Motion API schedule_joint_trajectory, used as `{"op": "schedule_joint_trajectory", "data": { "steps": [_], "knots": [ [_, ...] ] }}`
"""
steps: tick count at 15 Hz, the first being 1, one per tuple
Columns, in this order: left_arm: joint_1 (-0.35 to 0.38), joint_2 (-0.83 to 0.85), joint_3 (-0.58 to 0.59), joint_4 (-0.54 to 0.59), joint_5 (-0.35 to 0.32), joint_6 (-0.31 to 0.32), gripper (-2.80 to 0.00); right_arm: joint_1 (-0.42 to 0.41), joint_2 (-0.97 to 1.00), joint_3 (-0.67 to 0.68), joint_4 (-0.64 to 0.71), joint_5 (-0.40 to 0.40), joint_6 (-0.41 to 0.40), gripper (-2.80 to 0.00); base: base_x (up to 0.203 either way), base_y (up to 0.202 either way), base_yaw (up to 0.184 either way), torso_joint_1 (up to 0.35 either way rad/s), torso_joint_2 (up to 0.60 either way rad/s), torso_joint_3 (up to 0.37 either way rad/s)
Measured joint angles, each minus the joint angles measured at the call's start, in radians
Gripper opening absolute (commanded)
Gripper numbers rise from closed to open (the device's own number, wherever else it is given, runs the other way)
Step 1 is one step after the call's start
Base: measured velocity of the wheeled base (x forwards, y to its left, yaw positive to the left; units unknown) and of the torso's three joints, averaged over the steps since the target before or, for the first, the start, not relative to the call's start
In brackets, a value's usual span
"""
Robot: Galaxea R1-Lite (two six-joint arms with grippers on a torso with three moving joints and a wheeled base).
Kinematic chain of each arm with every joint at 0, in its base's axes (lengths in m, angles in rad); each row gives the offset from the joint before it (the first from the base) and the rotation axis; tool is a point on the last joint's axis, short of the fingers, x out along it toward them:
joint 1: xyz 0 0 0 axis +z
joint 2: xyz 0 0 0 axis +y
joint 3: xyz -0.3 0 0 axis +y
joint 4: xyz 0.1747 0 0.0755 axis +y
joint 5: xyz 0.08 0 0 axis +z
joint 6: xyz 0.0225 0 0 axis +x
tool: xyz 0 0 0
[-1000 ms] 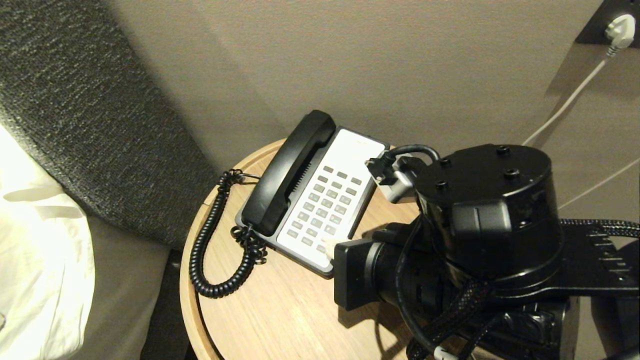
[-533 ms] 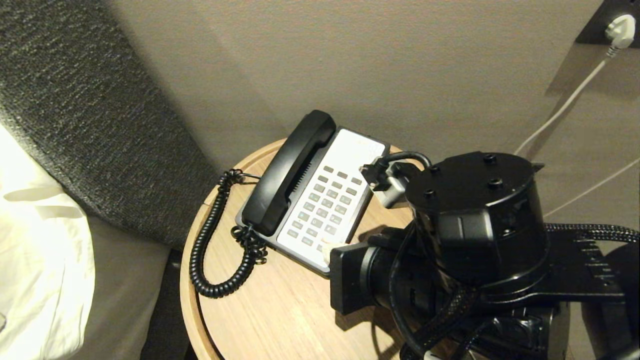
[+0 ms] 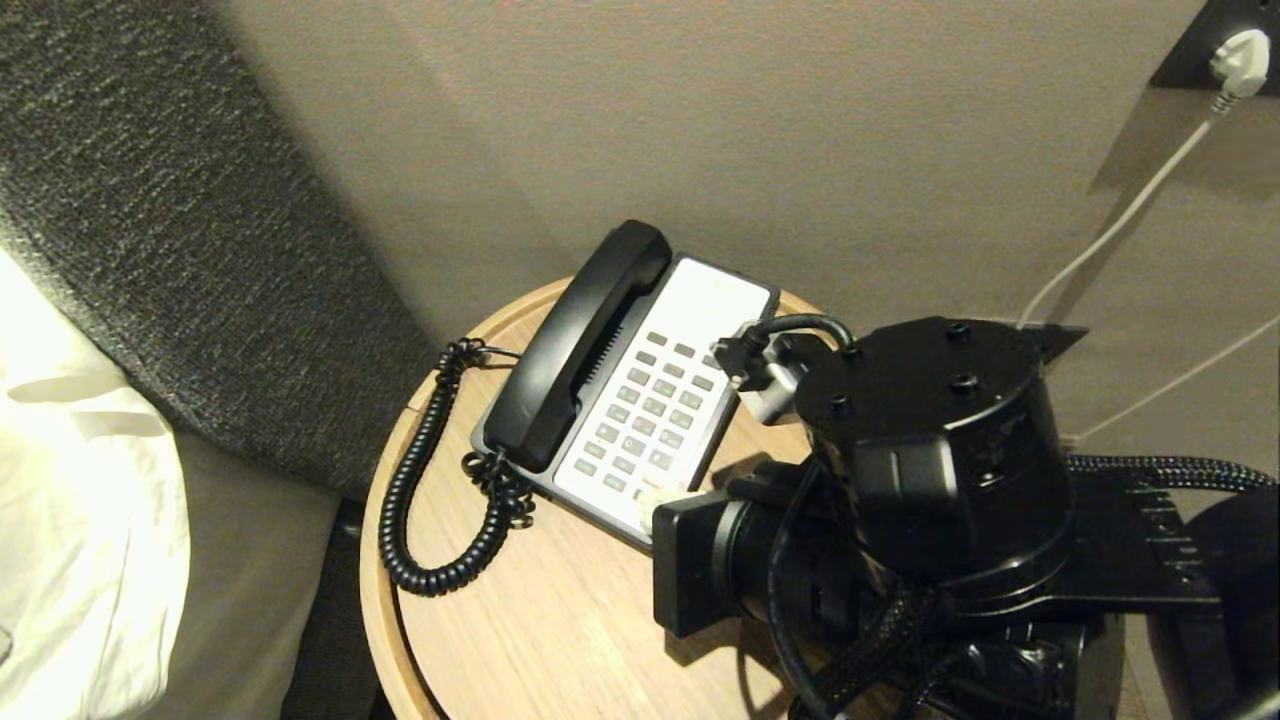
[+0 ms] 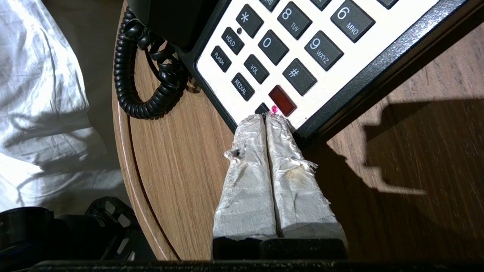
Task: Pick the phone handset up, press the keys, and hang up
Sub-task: End the call using the dial pad
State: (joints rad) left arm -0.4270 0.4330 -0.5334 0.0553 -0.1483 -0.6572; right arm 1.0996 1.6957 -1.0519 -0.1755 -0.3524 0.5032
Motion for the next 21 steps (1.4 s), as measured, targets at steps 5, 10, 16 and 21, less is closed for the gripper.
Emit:
{"op": "schedule_joint_trajectory", "data": {
  "steps": [5,10,16,21],
  "knots": [
    [0.000,-0.001,0.001,0.003,-0.001,0.001,-2.80,0.000,0.008,0.003,0.000,0.001,-0.001,-2.80,0.000,0.000,0.000,0.000,0.00,0.000],
    [0.000,-0.002,0.001,0.006,-0.002,0.001,-2.80,0.000,0.005,-0.005,-0.001,-0.002,0.003,-2.80,0.000,0.000,0.000,0.000,0.00,0.000],
    [0.000,-0.014,0.011,0.006,-0.012,0.002,-2.80,0.000,-0.028,-0.005,-0.020,-0.009,0.002,-2.80,0.000,0.000,0.000,0.000,0.00,0.000],
    [0.001,-0.010,0.018,-0.006,0.008,0.000,-2.80,0.000,-0.058,0.002,-0.017,-0.012,0.002,-2.80,0.000,0.000,0.000,0.000,0.00,0.000]
  ]
}}
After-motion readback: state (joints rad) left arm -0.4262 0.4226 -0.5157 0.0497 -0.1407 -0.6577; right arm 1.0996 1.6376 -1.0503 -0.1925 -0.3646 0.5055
